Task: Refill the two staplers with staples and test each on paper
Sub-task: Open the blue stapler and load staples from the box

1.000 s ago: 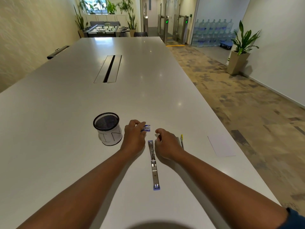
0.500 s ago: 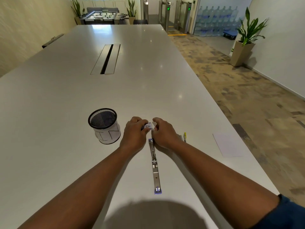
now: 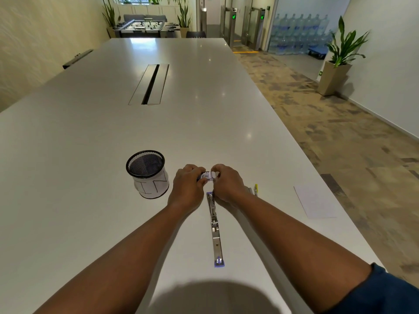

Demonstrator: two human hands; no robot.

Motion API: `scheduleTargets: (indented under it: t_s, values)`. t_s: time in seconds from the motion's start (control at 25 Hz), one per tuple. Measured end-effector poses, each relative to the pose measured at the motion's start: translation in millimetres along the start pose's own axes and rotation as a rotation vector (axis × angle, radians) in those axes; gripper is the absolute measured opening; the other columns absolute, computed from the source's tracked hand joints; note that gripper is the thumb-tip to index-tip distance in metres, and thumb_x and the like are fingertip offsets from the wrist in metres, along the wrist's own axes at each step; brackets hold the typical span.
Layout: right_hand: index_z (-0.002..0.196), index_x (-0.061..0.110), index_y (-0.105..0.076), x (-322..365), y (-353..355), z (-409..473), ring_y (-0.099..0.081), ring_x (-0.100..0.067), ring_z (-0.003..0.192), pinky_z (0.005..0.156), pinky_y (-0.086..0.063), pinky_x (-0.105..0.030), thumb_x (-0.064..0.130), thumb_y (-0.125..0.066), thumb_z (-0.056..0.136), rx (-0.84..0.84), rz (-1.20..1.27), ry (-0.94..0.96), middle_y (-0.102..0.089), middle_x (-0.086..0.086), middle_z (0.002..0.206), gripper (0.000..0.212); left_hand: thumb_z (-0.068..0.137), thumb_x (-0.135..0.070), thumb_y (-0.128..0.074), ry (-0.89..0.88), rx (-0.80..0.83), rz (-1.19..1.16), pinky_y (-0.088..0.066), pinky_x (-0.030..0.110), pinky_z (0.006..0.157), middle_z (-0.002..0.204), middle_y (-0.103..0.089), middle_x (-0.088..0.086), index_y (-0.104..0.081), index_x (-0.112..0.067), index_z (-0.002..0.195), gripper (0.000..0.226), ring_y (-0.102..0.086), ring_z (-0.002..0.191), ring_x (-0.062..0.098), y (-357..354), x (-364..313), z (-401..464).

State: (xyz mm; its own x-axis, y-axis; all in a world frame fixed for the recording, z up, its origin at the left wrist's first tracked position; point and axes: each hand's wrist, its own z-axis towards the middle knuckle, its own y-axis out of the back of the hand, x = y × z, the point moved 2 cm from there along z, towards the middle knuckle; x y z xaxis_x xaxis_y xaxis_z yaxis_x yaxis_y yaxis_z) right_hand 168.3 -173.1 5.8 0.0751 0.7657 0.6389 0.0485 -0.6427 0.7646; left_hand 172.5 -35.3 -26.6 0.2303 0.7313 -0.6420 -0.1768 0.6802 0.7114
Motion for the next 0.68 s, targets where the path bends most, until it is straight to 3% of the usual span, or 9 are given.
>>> scheduleTargets:
  t_s: [0.24, 0.36, 0.48, 0.68]
  values:
    - [0.139, 0.017, -0.056, 0.3, 2.1, -7.7, -0.059, -0.026, 0.123, 0.101, -0.047, -0.039, 0.012, -0.054, 0.093, -0.031, 0.124, 0.002, -0.065, -0.007, 0.134, 0.045, 0.094, -0.017, -0.068, -0.013, -0.017, 0.006, -0.04, 0.033, 0.082, 0.106, -0.065, 0.003, -0.073, -0.018, 0.109, 0.016, -0.053, 0.097, 0.024, -2.3, 3.0, 1.2]
    - [0.121, 0.016, -0.06, -1.1, 1.7, -8.5, -0.063, -0.03, 0.098, 0.083, -0.051, -0.041, 0.009, -0.048, 0.095, -0.076, 0.191, -0.017, -0.07, -0.01, 0.109, 0.029, 0.094, -0.018, -0.067, -0.013, -0.021, 0.01, -0.037, 0.031, 0.081, 0.106, -0.064, 0.001, -0.072, -0.02, 0.11, 0.017, -0.049, 0.094, 0.019, -2.9, 4.5, 1.6]
    - [0.104, 0.016, -0.056, -3.0, 1.1, -8.3, -0.058, -0.027, 0.077, 0.062, -0.041, -0.036, 0.005, -0.042, 0.095, -0.118, 0.216, -0.039, -0.066, -0.009, 0.088, 0.02, 0.094, -0.018, -0.066, -0.016, -0.027, 0.015, -0.036, 0.031, 0.079, 0.105, -0.064, -0.001, -0.072, -0.02, 0.108, 0.016, -0.048, 0.093, 0.019, -2.8, 3.9, 1.1]
    - [0.093, 0.01, -0.062, -1.3, 1.7, -8.0, -0.06, -0.024, 0.082, 0.073, -0.048, -0.039, 0.008, -0.049, 0.091, -0.168, 0.243, -0.094, -0.068, -0.006, 0.089, 0.014, 0.095, -0.018, -0.066, -0.018, -0.026, 0.015, -0.036, 0.031, 0.081, 0.107, -0.064, 0.0, -0.072, -0.02, 0.11, 0.016, -0.047, 0.093, 0.019, -2.2, 3.1, 0.9]
